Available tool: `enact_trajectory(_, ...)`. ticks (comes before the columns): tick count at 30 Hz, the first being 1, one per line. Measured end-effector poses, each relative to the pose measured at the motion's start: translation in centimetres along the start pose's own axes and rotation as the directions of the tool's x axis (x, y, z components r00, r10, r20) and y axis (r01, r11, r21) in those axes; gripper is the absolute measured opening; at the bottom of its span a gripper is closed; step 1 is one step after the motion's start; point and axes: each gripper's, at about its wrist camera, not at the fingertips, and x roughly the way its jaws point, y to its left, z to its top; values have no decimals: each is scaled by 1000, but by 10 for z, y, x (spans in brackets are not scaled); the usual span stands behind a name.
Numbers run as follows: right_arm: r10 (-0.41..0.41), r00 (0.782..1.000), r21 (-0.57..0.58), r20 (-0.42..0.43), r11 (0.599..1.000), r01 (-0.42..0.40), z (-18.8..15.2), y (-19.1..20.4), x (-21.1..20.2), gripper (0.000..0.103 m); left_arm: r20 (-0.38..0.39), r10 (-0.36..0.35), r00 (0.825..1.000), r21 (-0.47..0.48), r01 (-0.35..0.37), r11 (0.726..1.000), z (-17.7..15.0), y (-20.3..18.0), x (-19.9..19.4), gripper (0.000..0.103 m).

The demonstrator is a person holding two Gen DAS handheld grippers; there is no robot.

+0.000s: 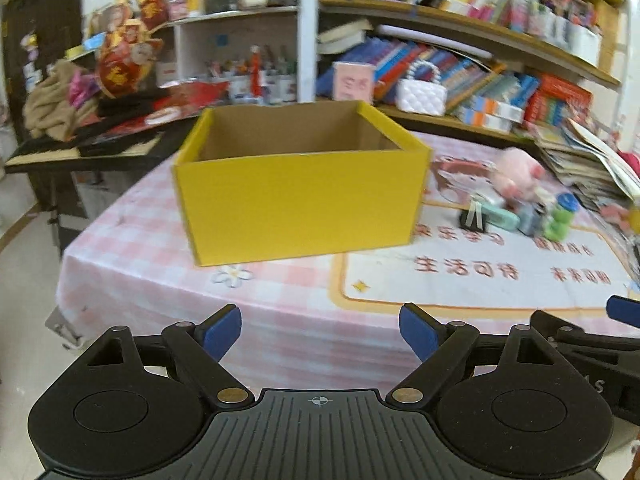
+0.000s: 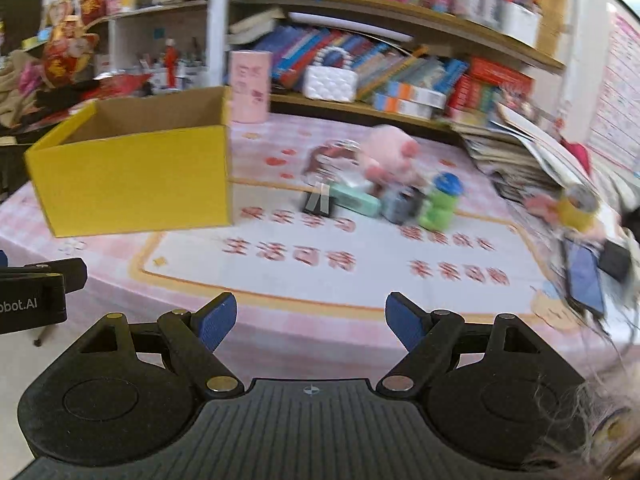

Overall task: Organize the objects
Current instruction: 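Withdraw both tools from the box back toward the toys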

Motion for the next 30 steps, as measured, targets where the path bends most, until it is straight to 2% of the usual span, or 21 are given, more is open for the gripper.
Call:
enact_trajectory(5,-73,997,83,-20,994,74,-7,-27,-5,81,-16,-72,997,41,73,996,0,-24,5,89)
enact_trajectory(9,-154,986,133,-57,978,160,-14,-49,-5,81,-33,-133,991,93,136,986,1,-49,11,89)
enact_trajectory(16,-207,973,183,-103,957,223,-24,-87,-1,81,-66,-202,977,153,210,966,3,-92,24,89)
enact_trajectory(21,-190,973,209,-129,954,214,-19,-109,13,80,-60,-208,976,166,216,962,15,-113,34,89)
enact_trajectory(30,-132,987,176,-87,973,146,18,-131,48,80,-37,-161,986,146,165,975,41,-139,61,89)
